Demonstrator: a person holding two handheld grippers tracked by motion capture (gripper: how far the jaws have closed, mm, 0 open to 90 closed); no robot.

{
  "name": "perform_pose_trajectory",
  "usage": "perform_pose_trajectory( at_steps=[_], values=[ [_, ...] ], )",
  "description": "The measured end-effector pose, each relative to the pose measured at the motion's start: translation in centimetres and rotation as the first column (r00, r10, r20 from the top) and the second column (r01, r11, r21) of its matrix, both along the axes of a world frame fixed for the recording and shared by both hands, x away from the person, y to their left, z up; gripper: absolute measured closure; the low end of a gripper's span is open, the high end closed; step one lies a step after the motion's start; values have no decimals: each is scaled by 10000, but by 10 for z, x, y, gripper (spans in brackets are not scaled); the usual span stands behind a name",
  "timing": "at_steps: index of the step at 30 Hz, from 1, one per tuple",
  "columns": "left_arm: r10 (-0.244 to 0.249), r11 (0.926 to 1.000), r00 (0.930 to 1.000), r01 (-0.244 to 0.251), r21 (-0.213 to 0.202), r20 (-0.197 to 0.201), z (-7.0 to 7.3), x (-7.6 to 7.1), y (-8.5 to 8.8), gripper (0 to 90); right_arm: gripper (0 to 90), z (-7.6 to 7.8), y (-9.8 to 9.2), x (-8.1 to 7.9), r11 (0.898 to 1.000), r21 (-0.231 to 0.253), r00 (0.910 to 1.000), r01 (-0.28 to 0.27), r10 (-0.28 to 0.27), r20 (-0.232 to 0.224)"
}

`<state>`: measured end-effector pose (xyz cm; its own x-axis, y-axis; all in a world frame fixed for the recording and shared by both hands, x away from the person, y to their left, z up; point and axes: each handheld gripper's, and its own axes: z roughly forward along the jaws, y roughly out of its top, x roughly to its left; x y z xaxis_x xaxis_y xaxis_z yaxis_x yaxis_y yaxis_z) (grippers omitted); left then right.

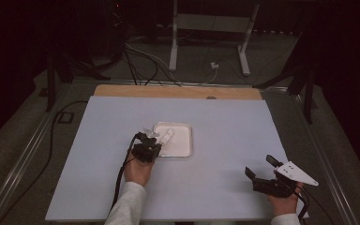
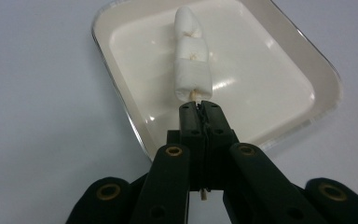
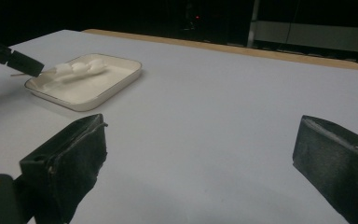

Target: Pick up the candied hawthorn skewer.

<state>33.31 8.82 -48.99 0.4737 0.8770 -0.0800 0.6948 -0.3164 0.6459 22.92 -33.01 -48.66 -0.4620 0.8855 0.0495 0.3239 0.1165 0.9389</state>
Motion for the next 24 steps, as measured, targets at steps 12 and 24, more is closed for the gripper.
perform_pose_trajectory(
  at_steps=[12,24],
  values=[
    [-216,9991,9988,232,367,-438,-10,7,0,900,27,0,2,0,10000,-34,10000,-19,19,-14],
    [-255,9931,9964,345,1117,-810,-11,20,-11,898,28,0,1,0,10000,-5,10000,24,-24,-7]
  ],
)
